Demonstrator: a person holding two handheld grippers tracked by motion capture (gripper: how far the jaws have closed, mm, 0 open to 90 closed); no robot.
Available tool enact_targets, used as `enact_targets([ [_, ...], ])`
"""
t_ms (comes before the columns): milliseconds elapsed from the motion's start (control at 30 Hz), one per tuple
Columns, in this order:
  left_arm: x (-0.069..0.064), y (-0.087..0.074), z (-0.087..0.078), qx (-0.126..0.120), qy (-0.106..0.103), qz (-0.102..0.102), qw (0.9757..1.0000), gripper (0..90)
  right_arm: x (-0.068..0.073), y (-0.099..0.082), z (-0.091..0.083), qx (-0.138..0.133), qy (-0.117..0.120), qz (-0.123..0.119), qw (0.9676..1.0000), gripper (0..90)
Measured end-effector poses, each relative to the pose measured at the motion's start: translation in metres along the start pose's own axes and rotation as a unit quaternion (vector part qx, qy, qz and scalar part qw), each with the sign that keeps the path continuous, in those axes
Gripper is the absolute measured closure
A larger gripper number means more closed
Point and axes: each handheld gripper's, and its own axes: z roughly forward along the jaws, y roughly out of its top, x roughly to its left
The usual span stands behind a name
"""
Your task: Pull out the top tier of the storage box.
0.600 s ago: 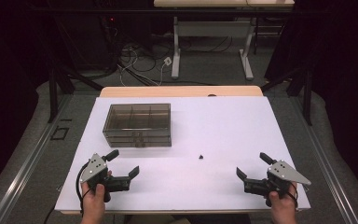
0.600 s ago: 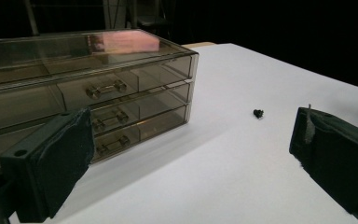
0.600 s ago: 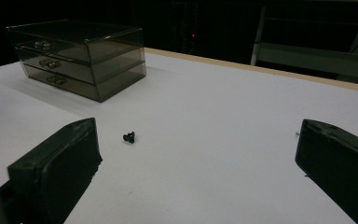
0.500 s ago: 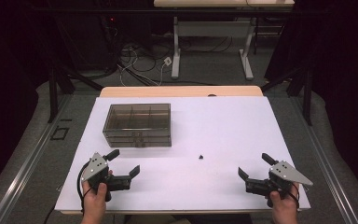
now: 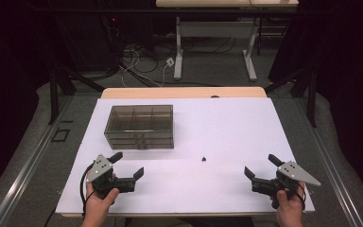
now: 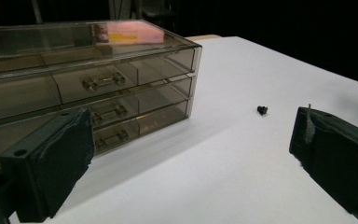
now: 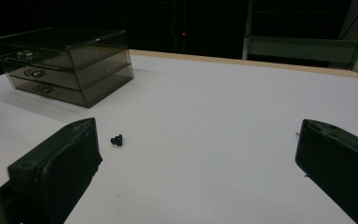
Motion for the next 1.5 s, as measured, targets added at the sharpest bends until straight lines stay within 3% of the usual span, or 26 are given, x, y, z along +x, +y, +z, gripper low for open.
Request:
enact_targets([
  [100, -0.005, 0.003, 0.003, 0.010, 0.012, 0.001, 0.9999, 0.0, 0.001, 0.000, 0.000, 0.003, 0.004, 0.000, 1.0000, 0.0],
  [300, -0.009, 0.006, 0.004, 0.009, -0.004, 0.003, 0.9999, 0.0, 0.002, -0.001, 0.001, 0.004, 0.007, -0.003, 1.0000, 0.0],
  [500, -0.009, 0.009, 0.003, 0.001, -0.020, -0.016, 0.9997, 0.2, 0.000, -0.002, 0.003, 0.007, 0.004, 0.004, 1.0000, 0.0],
  [600, -0.009, 0.012, 0.004, 0.000, -0.016, -0.011, 0.9998, 0.2, 0.000, -0.003, 0.003, 0.011, 0.003, 0.009, 0.9999, 0.1],
  [700, -0.008, 0.016, 0.006, -0.001, -0.023, -0.021, 0.9995, 0.2, 0.000, -0.004, 0.004, 0.008, 0.002, 0.006, 0.9999, 0.2],
  [867, -0.006, 0.023, 0.011, -0.004, -0.032, -0.057, 0.9978, 0.1, -0.001, -0.004, 0.005, 0.012, 0.000, 0.006, 0.9999, 0.6],
  [1033, -0.006, 0.031, 0.016, -0.008, -0.042, -0.064, 0.9971, 0.1, -0.002, -0.003, 0.003, 0.008, -0.003, 0.010, 0.9999, 0.7],
  [1200, -0.007, 0.039, 0.020, -0.011, -0.038, -0.067, 0.9970, 0.1, -0.002, -0.003, 0.003, 0.007, -0.001, 0.009, 0.9999, 0.7],
  [1333, -0.006, 0.047, 0.027, -0.017, -0.035, -0.092, 0.9950, 0.1, -0.001, -0.003, 0.003, 0.010, -0.002, 0.009, 0.9999, 0.8],
  [1467, -0.004, 0.051, 0.029, -0.025, -0.032, -0.104, 0.9937, 0.1, -0.001, -0.003, 0.003, 0.007, 0.000, 0.009, 0.9999, 0.8],
  [1500, -0.002, 0.054, 0.031, -0.026, -0.030, -0.117, 0.9924, 0.1, -0.001, -0.003, 0.003, 0.007, -0.002, 0.008, 0.9999, 0.8],
])
